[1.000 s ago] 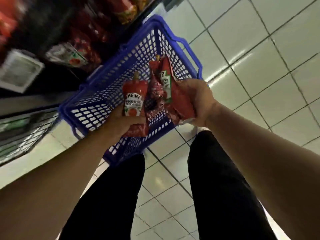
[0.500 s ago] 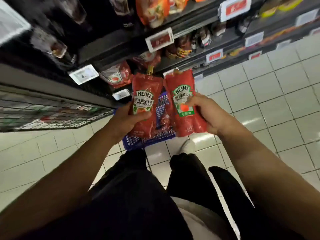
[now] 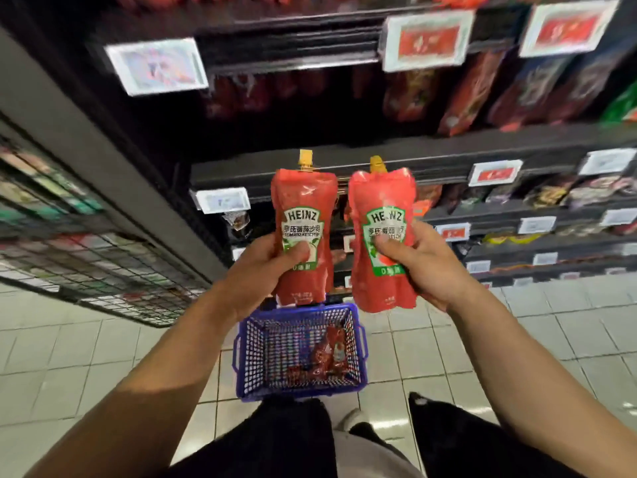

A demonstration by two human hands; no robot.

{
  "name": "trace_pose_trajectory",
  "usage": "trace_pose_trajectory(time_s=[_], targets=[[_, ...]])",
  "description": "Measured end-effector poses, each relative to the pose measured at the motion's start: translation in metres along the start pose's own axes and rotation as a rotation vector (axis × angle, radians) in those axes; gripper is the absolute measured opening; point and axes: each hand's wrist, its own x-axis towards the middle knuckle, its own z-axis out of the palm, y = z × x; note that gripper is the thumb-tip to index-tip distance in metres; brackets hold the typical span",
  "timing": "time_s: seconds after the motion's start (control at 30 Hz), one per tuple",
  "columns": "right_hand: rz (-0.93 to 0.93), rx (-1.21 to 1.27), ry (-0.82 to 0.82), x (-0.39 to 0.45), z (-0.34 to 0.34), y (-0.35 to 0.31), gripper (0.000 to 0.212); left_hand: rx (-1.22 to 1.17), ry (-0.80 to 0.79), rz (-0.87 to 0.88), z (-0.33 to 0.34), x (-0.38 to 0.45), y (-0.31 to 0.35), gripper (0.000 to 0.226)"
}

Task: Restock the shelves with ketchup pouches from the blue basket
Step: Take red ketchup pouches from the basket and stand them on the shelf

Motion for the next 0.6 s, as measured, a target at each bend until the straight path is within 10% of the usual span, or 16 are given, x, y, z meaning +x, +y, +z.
trace_pose_trajectory(time_s=[0.6], targets=[[-0.178,-0.093,0.024,0.123,0.007,-0.061,0.038,0.097,0.134,0.144,-0.042,0.106,0.102,0.046]])
